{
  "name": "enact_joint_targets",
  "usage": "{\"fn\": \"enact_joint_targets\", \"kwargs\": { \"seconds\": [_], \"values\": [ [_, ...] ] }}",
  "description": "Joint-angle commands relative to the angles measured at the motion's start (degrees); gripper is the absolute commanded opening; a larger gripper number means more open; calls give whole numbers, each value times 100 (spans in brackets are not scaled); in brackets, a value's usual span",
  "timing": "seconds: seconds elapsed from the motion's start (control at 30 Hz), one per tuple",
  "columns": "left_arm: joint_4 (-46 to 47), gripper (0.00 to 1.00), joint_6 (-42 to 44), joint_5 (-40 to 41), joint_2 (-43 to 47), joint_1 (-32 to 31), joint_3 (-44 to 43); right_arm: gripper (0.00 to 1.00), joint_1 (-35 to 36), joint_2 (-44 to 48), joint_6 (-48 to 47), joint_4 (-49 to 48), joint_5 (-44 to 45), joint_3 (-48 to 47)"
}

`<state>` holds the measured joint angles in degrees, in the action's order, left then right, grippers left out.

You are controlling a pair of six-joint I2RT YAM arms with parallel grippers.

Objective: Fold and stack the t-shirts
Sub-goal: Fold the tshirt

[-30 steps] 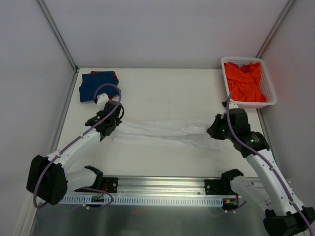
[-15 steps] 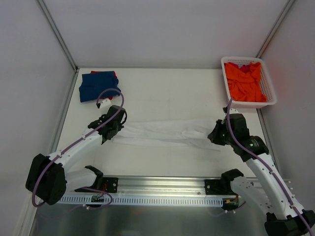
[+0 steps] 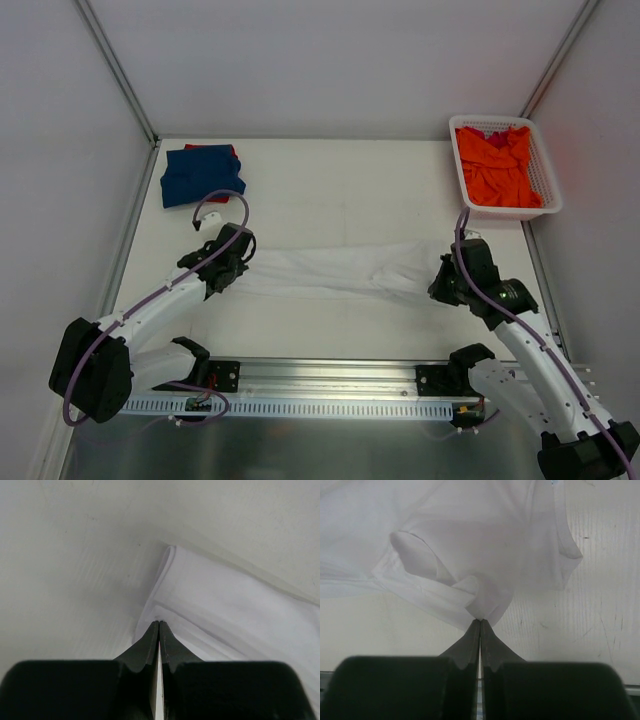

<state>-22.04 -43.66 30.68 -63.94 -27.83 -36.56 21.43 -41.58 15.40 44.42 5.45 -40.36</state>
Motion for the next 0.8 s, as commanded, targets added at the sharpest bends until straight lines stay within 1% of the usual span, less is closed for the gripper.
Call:
{"fn": "enact_joint_targets", "kwargs": {
  "seconds": [0.0, 0.23, 0.27, 0.3, 0.33, 0.37, 0.4, 0.43, 0.47, 0.57, 0.63, 0.67, 0.77],
  "values": [
    [-125, 0, -160, 114, 128, -64, 96, 0, 28, -16, 156, 119, 210, 133],
    [-142, 0, -178, 105, 92, -64, 157, 0, 28, -139, 183, -30, 272, 432],
    [-134, 1, -178, 105, 101, -64, 158, 2, 28, -166, 183, -74, 263, 493],
    [-125, 12, -169, 105, 101, -64, 166, 5, 28, -201, 192, -92, 263, 520],
    [-134, 20, -169, 114, 101, -55, 166, 8, 28, -218, 192, -109, 272, 546],
    [-142, 29, -161, 131, 101, -64, 175, 16, 37, -227, 192, -153, 263, 581],
    [-142, 39, -160, 149, 136, -64, 184, 20, 37, -245, 209, -153, 263, 608],
    [-160, 52, -160, 167, 154, -55, 193, 23, 28, -254, 209, -171, 289, 626],
    [-169, 57, -152, 184, 171, -64, 193, 28, 37, -254, 209, -206, 290, 634],
    [-230, 67, -99, 263, 277, -64, 158, 34, 28, -315, 183, -224, 333, 652],
    [-274, 68, -64, 342, 356, -64, 96, 36, 37, -333, 157, -232, 334, 643],
    [-283, 69, -29, 360, 374, -64, 44, 38, 37, -333, 156, -241, 325, 635],
    [-301, 68, 68, 430, 426, -64, -105, 39, 28, -307, 78, -250, 351, 503]
  ]
}}
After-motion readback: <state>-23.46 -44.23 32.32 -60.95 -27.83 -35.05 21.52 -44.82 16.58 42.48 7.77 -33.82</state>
